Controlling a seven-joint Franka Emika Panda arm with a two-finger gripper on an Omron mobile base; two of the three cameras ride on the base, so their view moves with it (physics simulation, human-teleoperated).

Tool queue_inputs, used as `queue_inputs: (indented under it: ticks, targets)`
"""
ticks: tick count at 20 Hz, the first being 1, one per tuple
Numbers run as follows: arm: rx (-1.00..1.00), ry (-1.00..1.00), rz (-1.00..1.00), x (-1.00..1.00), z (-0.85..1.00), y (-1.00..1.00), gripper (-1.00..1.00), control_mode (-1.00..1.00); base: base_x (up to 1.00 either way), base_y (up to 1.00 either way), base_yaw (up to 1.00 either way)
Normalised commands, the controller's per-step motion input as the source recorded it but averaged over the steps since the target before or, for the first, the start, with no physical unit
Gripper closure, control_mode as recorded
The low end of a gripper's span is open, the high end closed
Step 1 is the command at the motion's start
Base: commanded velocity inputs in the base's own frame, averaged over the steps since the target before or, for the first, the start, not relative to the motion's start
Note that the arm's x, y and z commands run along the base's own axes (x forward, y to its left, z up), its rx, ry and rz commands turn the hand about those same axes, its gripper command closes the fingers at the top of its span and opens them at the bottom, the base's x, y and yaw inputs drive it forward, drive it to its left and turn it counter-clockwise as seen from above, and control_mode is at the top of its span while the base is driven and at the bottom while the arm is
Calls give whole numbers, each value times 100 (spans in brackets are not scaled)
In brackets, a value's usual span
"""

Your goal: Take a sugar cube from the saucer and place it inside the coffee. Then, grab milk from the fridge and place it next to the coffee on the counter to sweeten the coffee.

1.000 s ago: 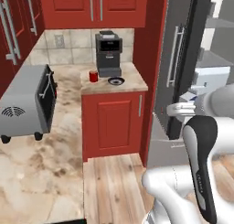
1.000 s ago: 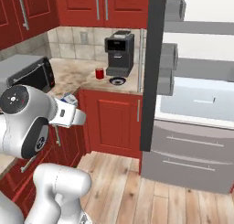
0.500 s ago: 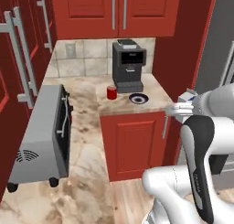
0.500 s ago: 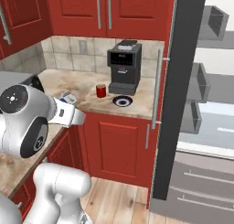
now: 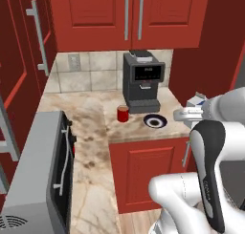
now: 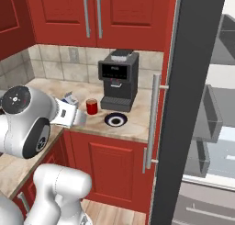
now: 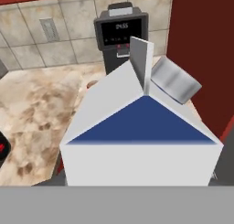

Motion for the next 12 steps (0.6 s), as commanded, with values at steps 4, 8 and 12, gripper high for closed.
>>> queue_inputs:
  ticks: [4, 8, 12]
  targets:
    - [0, 0, 0, 0, 0, 0, 100, 100, 40, 0, 1]
    - [0, 0, 0, 0, 0, 0, 100, 100, 34, 0, 0]
    - [0, 0, 0, 0, 0, 0, 100, 100, 45, 0, 0]
